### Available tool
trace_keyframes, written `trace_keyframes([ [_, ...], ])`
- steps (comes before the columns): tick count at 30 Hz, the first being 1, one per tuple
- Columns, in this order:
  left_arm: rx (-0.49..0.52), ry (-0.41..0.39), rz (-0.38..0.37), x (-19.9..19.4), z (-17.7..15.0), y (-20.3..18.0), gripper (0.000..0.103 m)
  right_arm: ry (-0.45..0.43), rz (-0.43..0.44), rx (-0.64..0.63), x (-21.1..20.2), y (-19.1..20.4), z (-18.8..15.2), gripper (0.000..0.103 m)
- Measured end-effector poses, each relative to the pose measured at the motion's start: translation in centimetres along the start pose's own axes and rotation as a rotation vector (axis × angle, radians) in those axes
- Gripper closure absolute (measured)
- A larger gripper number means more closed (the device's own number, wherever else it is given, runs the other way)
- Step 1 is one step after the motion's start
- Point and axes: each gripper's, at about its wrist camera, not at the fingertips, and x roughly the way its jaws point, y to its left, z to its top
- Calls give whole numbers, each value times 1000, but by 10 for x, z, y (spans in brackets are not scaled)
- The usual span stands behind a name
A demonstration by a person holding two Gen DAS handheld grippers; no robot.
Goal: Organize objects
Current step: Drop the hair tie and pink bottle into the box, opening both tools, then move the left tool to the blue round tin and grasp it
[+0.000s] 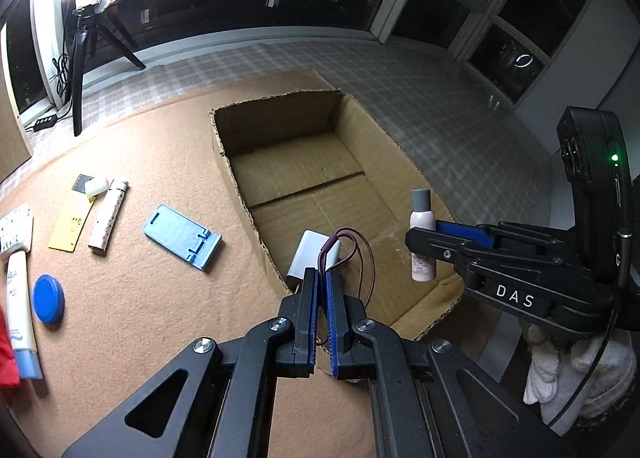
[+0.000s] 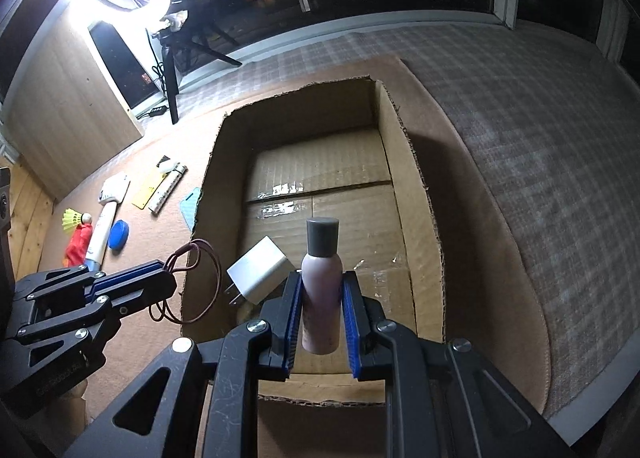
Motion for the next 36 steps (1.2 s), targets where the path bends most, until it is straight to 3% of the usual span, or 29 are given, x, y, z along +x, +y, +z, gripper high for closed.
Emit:
trace_keyframes([
  [1, 0, 2, -5, 0, 0, 1, 99, -1, -2, 6, 0, 0, 1, 81],
  [2, -1, 6, -8, 0, -1, 1, 96, 3, -3, 9, -1, 0, 1, 65],
  [3, -4, 15, -8, 0, -1, 2, 81, 0, -8, 15, -2, 0, 2, 44],
  [4, -9, 17, -6, -1, -2, 4, 60, -18, -16, 20, -4, 0, 2, 39],
  [6, -13, -1, 7, -6, -3, 7, 47, -30, -23, 12, -7, 4, 2, 37],
  [23, -90, -16, 77, -36, -17, 62, 47, -25, 32, -21, -5, 42, 7, 37],
  [36, -260, -17, 196, -59, -29, 163, 47, -7, 120, -62, 6, 93, 14, 37],
])
